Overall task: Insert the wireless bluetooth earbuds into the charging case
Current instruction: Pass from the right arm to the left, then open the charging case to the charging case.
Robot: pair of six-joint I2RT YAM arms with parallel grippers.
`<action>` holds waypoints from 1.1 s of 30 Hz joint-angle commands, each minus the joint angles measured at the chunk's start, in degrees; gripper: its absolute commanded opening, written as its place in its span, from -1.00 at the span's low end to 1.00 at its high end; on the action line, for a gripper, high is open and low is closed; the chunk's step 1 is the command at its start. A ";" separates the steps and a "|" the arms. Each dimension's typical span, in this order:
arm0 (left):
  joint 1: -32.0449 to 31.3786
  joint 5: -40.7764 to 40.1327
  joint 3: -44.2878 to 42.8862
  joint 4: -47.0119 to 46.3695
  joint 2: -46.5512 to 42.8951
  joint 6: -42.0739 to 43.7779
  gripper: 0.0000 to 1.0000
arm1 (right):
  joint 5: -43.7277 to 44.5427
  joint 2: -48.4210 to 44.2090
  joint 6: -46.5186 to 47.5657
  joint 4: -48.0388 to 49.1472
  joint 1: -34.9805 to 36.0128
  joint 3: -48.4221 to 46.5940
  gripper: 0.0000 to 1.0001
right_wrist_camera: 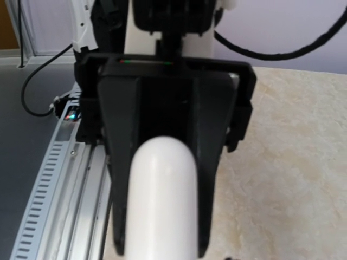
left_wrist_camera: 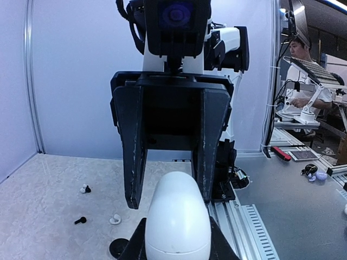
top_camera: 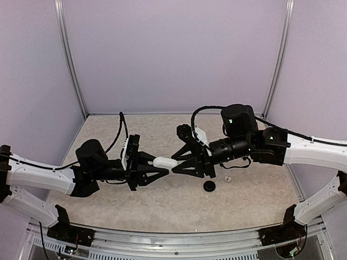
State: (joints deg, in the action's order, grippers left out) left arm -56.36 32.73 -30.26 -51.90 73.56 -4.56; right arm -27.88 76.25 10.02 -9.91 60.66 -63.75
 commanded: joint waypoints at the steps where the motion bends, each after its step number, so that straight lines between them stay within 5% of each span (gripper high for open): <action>1: -0.58 -0.21 0.47 -1.26 -0.45 1.44 -0.81 | 3.36 -1.23 -1.89 2.72 -0.58 -0.81 -0.21; 33: -1.26 -1.31 1.05 0.31 -1.53 4.04 -0.84 | 2.00 -3.78 -5.37 7.10 -3.54 -0.43 -0.24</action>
State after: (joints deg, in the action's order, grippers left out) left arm -57.21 30.65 -29.78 -51.11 72.75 -1.15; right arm -26.65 73.80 5.34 -4.36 57.52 -63.75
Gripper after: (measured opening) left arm 0.240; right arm 0.381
